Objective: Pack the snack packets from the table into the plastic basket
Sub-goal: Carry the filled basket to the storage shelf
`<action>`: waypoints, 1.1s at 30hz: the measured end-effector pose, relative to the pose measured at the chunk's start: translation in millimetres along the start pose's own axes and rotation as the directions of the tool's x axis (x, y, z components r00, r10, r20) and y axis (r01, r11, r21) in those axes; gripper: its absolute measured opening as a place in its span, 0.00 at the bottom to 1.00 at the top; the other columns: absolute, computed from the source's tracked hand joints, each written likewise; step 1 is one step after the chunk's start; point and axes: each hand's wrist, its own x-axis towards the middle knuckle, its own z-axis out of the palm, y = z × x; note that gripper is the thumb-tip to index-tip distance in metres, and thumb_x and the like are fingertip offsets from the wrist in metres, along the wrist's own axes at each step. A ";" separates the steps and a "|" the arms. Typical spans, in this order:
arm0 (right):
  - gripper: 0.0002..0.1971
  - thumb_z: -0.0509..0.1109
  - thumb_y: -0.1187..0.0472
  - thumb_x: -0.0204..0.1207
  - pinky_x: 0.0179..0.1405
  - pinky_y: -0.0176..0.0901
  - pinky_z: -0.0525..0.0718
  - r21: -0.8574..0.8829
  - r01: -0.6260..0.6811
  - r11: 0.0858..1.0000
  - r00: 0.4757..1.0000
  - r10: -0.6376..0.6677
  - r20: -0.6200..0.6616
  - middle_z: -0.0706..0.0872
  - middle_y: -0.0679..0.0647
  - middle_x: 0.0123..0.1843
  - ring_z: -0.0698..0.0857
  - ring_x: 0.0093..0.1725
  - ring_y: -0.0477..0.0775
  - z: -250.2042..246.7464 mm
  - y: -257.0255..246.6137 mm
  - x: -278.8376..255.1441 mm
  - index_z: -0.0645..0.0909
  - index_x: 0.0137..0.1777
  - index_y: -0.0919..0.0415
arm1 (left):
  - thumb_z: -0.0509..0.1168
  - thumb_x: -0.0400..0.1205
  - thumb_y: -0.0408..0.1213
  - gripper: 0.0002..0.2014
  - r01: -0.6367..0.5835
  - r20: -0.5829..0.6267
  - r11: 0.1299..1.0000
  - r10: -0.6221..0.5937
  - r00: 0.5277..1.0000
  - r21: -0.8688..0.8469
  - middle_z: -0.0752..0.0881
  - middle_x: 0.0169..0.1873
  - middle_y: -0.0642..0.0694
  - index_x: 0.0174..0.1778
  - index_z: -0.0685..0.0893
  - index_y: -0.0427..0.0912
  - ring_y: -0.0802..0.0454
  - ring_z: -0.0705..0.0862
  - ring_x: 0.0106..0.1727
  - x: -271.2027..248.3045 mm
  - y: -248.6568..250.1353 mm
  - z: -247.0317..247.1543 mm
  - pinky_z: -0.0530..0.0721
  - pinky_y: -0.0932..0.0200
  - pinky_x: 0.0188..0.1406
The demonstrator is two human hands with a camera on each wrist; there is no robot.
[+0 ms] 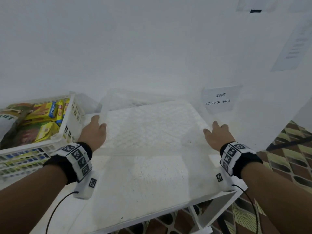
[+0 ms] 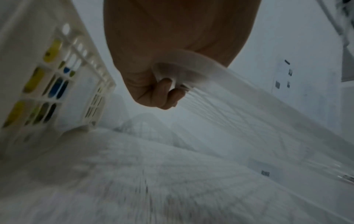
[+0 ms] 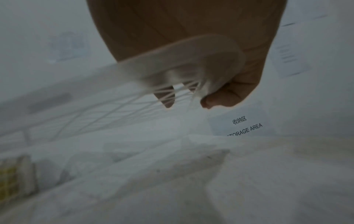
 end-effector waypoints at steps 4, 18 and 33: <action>0.30 0.59 0.45 0.87 0.62 0.56 0.74 0.185 0.034 0.982 0.998 -0.025 -0.049 0.65 0.66 0.79 0.78 0.65 0.68 -13.5 -14.8 -4.1 0.62 0.84 0.59 | 0.53 0.93 0.40 0.24 -0.049 -0.059 0.994 0.055 0.997 0.101 0.73 0.77 0.25 0.85 0.61 0.35 0.28 0.72 0.78 -2.1 22.1 -33.5 0.71 0.41 0.73; 0.21 0.52 0.57 0.92 0.66 0.50 0.71 0.287 0.335 0.897 0.941 -0.332 -0.061 0.72 0.66 0.79 0.73 0.77 0.68 -13.9 -153.4 -47.8 0.69 0.79 0.69 | 0.59 0.90 0.43 0.19 0.114 -0.338 0.923 0.019 0.941 0.368 0.83 0.67 0.28 0.72 0.79 0.35 0.28 0.79 0.68 -4.5 -45.9 -196.1 0.77 0.39 0.66; 0.22 0.56 0.57 0.90 0.73 0.54 0.71 0.325 0.420 0.847 0.885 -0.461 0.060 0.73 0.66 0.80 0.73 0.78 0.67 110.0 -360.2 -148.9 0.69 0.80 0.68 | 0.60 0.91 0.44 0.18 0.321 -0.361 0.879 -0.189 0.913 0.353 0.84 0.68 0.31 0.70 0.82 0.36 0.30 0.80 0.69 -15.0 -265.6 -336.1 0.76 0.42 0.67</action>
